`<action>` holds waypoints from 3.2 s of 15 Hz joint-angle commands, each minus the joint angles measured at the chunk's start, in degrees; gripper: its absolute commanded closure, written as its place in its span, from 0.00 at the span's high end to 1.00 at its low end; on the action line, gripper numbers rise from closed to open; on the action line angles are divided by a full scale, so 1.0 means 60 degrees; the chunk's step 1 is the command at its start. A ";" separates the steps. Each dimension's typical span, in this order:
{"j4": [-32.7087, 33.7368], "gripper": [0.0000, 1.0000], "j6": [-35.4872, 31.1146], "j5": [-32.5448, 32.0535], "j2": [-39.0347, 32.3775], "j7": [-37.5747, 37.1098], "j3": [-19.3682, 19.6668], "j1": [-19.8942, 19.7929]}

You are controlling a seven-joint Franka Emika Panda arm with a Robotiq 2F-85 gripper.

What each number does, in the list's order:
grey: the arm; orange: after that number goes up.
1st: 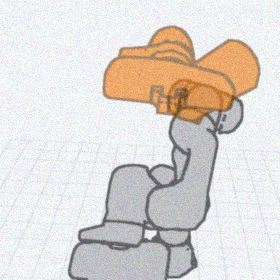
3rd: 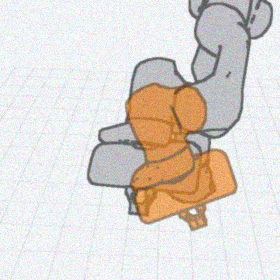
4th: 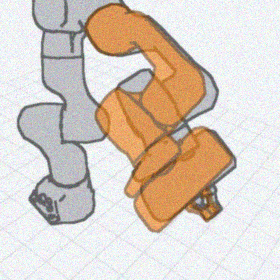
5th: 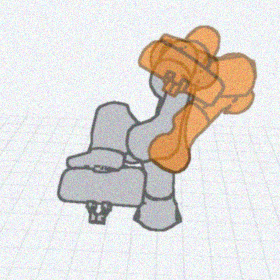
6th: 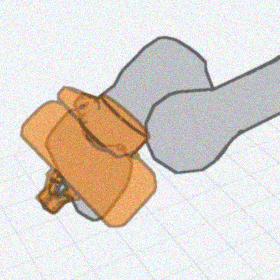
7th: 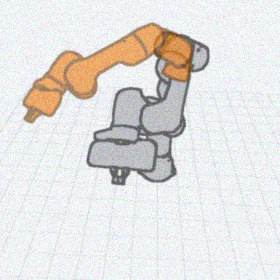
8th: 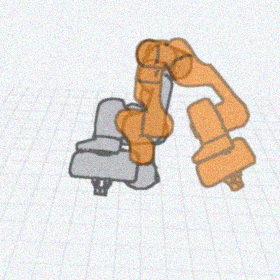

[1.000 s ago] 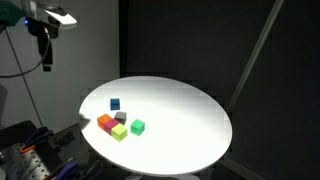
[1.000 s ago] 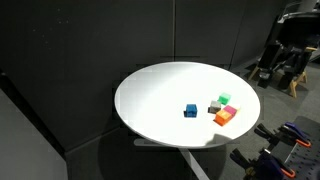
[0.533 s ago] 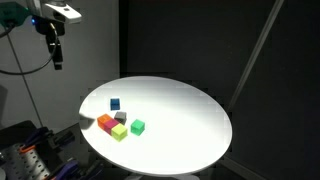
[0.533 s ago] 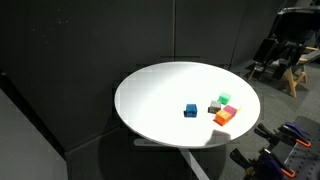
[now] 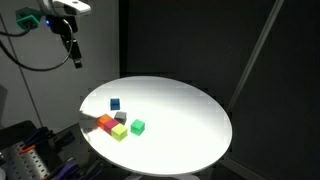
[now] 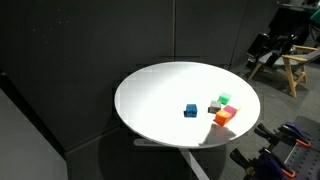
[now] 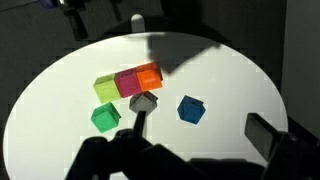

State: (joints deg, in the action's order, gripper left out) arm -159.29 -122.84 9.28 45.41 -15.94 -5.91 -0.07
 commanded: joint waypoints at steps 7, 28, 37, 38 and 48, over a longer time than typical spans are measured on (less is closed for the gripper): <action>0.0117 1.00 -0.1445 -0.0964 -0.1048 0.0286 0.0246 -0.0669; 0.0386 1.00 -0.3124 -0.1428 -0.3645 0.0684 0.1021 -0.1209; 0.1224 1.00 -0.3664 -0.1848 -0.5177 0.0217 0.1344 -0.1886; 0.1334 1.00 -0.3656 -0.1896 -0.5336 0.0159 0.1386 -0.1939; 0.2258 1.00 -0.3621 -0.2017 -0.6592 -0.0730 0.1663 -0.1940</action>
State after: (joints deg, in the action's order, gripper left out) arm -148.32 -144.63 -1.42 8.26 -17.37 3.42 -12.06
